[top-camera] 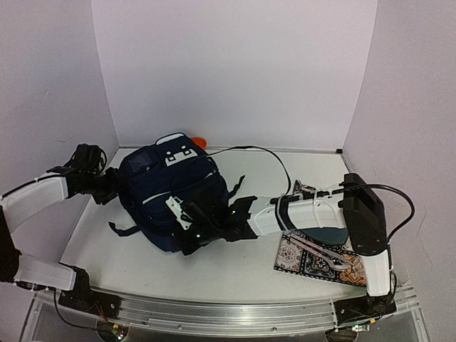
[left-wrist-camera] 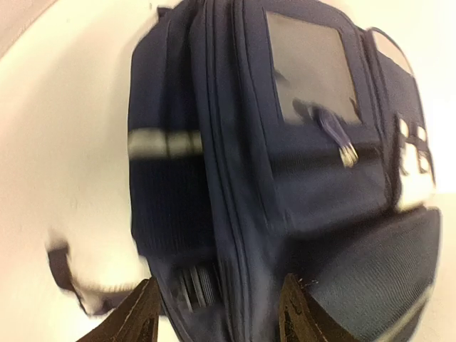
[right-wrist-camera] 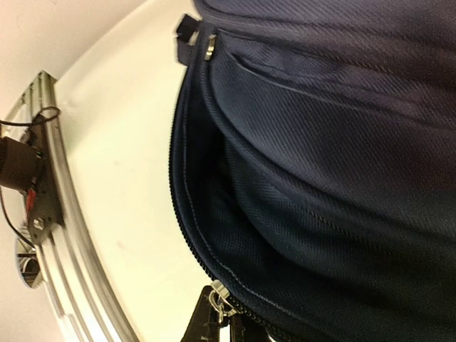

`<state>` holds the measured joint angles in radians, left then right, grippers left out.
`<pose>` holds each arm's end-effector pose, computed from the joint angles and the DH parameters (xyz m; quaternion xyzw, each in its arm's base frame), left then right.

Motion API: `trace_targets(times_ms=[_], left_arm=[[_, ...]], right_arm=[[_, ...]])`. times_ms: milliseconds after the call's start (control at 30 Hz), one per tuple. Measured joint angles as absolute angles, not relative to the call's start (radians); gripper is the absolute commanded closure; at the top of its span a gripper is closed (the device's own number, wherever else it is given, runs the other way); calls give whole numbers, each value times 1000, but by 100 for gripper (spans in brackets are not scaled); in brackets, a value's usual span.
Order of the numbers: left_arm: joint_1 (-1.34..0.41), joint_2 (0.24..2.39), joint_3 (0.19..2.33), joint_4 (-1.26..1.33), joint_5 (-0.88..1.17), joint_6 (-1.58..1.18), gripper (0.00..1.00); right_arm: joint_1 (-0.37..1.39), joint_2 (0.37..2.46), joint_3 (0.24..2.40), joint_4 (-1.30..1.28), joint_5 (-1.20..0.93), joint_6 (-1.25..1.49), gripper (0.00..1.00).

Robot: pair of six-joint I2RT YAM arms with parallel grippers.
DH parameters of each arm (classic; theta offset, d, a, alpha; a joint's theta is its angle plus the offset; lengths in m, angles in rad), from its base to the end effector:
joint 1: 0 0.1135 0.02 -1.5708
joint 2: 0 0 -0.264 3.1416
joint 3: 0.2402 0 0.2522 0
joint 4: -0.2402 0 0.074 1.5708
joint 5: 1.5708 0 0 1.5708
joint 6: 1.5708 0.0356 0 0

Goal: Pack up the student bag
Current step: Zip the student bag into the largest pocket of the bag, then hold the largest pocket of the student bag.

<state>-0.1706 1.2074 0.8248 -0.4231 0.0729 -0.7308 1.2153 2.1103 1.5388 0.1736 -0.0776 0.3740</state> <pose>0.2476 -0.0453 0.2455 -0.2432 0.8947 -0.1929 0.3211 0.1697 0.4651 0.2155 -0.3595 0.7510 0.4173 0.3643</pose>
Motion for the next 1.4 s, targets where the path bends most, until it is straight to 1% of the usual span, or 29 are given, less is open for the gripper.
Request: trace_targets(times_ms=[200,333,500,800,867,900,967,1000,1033,1133,1233,1400], left_arm=[[-215,1051,683,-449,170,-868,40],[-304,983,606,-480,211,-992,42],[-407,942,577,-488,217,-1112,50],[-443,930,548,-465,216,-1210,65],[-460,941,547,-455,214,-1222,71],[-470,949,547,-446,213,-1228,76],[-486,966,546,-431,208,-1236,92],[-492,973,546,-422,204,-1237,98],[-497,978,545,-415,201,-1239,100],[-503,973,537,-412,186,-1233,100],[-510,957,534,-424,168,-1227,100],[-523,961,563,-501,109,-1157,100]], right_arm=[[1217,2181,1636,167,-120,375,100],[1218,2214,1680,162,-130,374,100],[1218,2232,1708,155,-132,374,100],[1218,2258,1753,148,-134,374,100],[1218,2259,1753,147,-134,374,100],[1218,2259,1753,147,-134,374,100],[1218,2259,1753,147,-134,374,100],[1218,2259,1753,147,-132,372,100],[1218,2259,1753,147,-130,370,100],[1218,2258,1746,152,-114,361,100],[1218,2238,1695,176,-93,346,100],[1195,2111,1509,202,-62,320,100]])
